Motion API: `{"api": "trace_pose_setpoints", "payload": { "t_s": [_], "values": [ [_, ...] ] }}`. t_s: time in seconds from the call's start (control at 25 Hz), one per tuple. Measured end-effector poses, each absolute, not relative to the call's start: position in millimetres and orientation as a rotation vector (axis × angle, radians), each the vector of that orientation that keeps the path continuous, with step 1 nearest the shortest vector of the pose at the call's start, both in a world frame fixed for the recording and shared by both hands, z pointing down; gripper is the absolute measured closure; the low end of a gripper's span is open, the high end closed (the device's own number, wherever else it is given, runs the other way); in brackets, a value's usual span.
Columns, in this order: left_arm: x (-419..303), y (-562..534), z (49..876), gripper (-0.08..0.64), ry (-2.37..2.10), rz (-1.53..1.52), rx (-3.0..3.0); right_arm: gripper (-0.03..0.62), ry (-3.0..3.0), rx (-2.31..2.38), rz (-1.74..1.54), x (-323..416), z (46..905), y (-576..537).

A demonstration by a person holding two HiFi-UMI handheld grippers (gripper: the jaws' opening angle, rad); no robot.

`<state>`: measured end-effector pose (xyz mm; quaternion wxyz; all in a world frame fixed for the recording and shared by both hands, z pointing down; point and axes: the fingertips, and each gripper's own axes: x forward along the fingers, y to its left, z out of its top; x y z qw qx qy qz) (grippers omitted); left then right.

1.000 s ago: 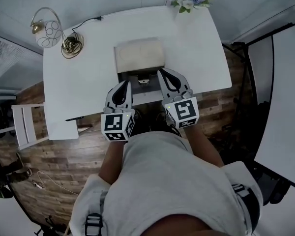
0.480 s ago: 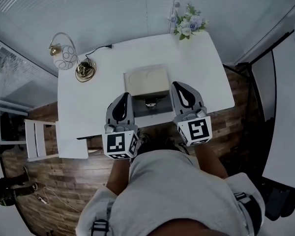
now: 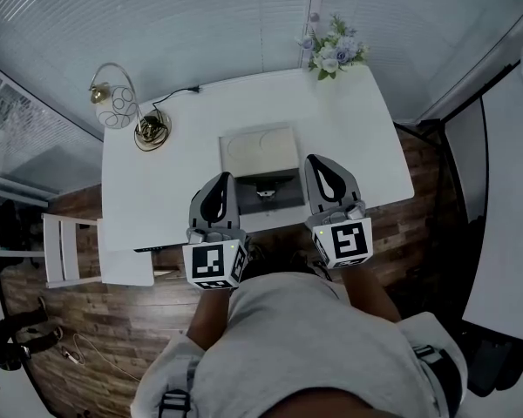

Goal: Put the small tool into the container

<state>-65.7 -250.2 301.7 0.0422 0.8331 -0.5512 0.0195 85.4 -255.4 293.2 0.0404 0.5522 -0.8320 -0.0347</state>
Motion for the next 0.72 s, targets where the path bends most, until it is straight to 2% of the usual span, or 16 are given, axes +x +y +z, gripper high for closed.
{"api": "trace_pose_setpoints", "payload": {
  "t_s": [0.72],
  "values": [
    [-61.4, -251.6, 306.7, 0.537, -1.667, 0.061, 2.553, 0.568, -2.535, 1.706, -0.093, 94.7, 297.5, -257.5]
  ]
}}
